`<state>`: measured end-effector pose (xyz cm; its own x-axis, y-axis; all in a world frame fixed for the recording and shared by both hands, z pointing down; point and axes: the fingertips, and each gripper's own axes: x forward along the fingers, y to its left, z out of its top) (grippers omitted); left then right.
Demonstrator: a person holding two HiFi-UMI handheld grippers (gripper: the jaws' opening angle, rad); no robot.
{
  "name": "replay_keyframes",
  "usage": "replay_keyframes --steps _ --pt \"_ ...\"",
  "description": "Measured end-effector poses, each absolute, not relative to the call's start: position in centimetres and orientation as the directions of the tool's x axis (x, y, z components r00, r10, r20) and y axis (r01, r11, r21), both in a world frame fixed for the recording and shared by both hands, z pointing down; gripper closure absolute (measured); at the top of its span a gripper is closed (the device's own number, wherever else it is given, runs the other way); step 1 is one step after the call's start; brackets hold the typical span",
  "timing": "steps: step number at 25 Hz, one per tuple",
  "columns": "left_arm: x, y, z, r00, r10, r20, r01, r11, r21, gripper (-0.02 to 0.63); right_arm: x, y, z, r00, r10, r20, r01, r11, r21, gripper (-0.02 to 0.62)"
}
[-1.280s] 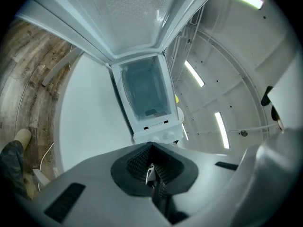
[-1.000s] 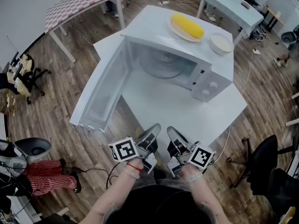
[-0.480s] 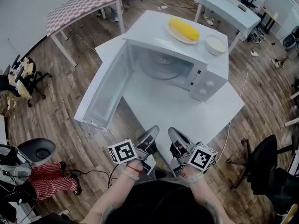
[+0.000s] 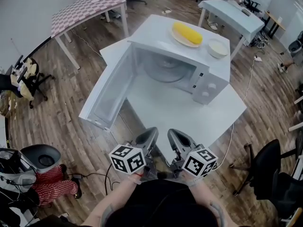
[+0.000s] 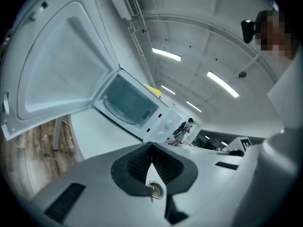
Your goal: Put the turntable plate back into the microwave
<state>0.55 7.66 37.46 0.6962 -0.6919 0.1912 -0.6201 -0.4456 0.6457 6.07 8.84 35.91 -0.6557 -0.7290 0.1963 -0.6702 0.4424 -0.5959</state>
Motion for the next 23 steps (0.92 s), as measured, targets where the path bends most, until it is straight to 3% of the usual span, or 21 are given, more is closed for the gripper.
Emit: replay_keyframes --steps 7,23 --pt "0.3 8.0 37.5 0.653 -0.726 0.216 -0.685 -0.445 0.576 0.594 7.0 9.3 36.1 -0.624 -0.750 0.220 -0.715 0.435 -0.548 0.575" --pt "-1.7 7.4 36.8 0.648 -0.726 0.231 -0.694 -0.438 0.572 0.594 4.6 8.6 35.4 -0.623 -0.749 0.225 -0.726 0.446 -0.523 0.575"
